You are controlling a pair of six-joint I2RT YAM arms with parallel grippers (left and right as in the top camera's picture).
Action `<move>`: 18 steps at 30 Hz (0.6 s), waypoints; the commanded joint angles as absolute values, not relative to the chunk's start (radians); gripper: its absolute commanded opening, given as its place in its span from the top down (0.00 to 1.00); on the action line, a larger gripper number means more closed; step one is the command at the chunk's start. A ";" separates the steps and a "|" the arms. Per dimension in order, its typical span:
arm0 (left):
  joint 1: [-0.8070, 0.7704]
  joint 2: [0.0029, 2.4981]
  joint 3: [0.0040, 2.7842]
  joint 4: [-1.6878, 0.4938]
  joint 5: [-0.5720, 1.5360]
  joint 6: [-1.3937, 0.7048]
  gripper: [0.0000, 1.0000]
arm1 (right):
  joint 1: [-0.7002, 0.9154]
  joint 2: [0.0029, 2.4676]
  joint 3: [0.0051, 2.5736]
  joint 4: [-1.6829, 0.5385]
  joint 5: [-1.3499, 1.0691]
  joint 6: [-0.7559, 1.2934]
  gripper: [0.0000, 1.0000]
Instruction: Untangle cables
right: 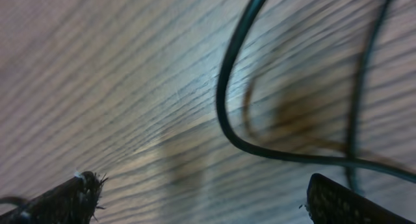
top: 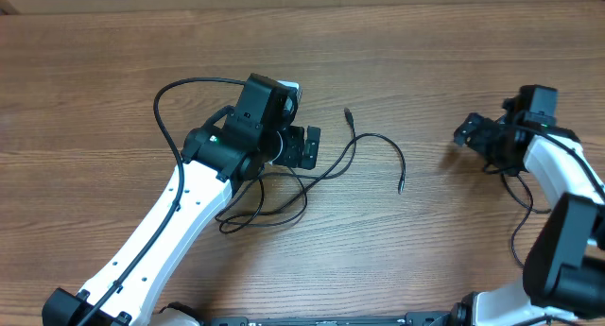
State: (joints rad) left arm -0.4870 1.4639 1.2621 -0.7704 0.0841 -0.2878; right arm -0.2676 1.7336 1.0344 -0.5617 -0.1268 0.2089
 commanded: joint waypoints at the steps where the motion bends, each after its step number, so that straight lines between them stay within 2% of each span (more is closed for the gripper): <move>1: -0.491 1.468 1.272 -0.767 0.074 -0.288 0.00 | -0.243 1.763 1.038 -0.543 -0.133 0.206 0.03; 7: -0.491 1.468 1.272 -0.767 0.074 -0.288 0.00 | -0.229 1.770 1.038 -0.522 -0.124 0.213 0.00; 13: -0.491 1.468 1.272 -0.767 0.074 -0.288 0.00 | -0.231 1.792 1.034 -0.477 0.034 0.211 0.00; 18: -0.491 1.468 1.272 -0.767 0.074 -0.288 0.00 | -0.231 1.821 1.034 -0.454 0.041 0.158 0.00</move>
State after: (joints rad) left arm -0.4870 1.4639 1.2621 -0.7704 0.0841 -0.2878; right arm -0.2291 1.7996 1.0340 -0.4633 0.0032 0.1905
